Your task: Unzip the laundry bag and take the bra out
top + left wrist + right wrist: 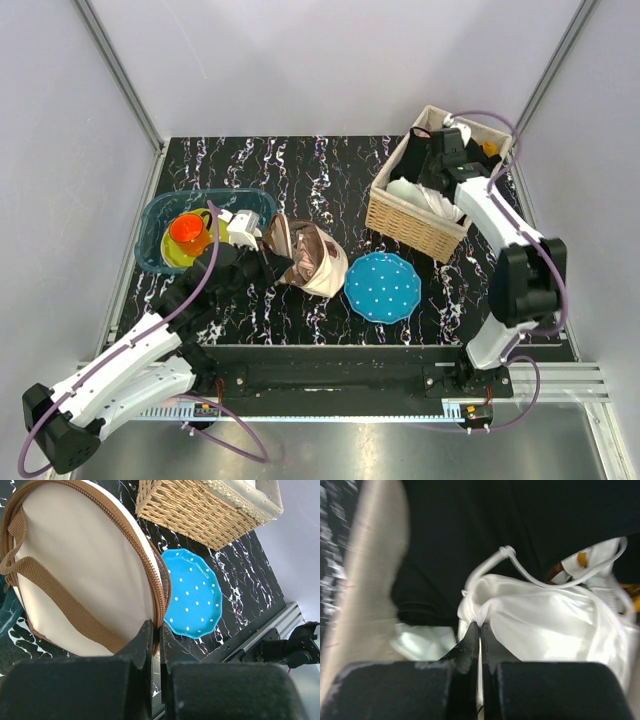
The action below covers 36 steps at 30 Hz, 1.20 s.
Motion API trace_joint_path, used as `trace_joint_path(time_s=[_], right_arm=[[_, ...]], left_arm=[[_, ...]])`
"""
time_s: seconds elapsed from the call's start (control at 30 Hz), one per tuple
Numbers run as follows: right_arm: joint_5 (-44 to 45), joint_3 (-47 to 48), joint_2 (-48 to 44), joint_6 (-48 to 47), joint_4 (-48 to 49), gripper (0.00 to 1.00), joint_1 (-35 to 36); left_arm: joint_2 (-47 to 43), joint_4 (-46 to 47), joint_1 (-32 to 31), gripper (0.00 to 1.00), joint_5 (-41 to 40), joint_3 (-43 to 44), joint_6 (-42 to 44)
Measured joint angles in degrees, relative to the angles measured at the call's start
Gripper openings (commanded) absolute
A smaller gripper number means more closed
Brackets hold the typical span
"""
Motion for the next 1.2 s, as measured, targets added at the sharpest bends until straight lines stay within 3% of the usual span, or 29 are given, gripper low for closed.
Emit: trace_joint_path(time_s=[0.03, 0.07, 0.17, 0.3, 0.53, 0.63, 0.73, 0.97, 1.2], right_arm=[[0.0, 0.0, 2.9, 0.1, -0.4, 0.11, -0.2], [0.1, 0.0, 4.7, 0.3, -1.0, 0.34, -0.3], [-0.3, -0.3, 6.2, 1.0, -3.9, 0.64, -0.4], [-1.6, 0.1, -0.4, 1.4, -4.8, 0.75, -0.4], [-5.5, 4.0, -14.4, 3.3, -6.1, 0.78, 0.3], [-6.7, 3.5, -18.2, 4.6, -6.4, 0.74, 3.8], [-8.6, 1.3, -19.9, 6.5, -6.2, 0.67, 13.3], [-11.3, -4.7, -16.4, 11.8, -6.0, 0.62, 34.5], [-13.8, -6.3, -10.5, 15.6, -4.5, 0.62, 42.4]], left_arm=[[0.1, 0.0, 0.0, 0.0, 0.3, 0.0, 0.0], [0.1, -0.1, 0.0, 0.0, 0.5, 0.0, 0.0], [-0.3, -0.6, 0.0, 0.0, 0.5, 0.2, 0.0], [-0.6, -1.3, 0.0, 0.0, 0.6, 0.8, 0.0], [-0.2, -1.4, 0.0, 0.0, 0.7, 1.0, 0.0], [-0.2, -1.3, 0.0, 0.0, 0.5, 1.1, -0.4], [-0.2, -1.3, 0.0, 0.0, 0.4, 1.1, -1.2], [-3.8, -1.0, 0.0, 0.0, -1.9, 0.1, -3.9], [-8.9, -0.9, 0.0, 0.0, -4.2, -1.7, -6.0]])
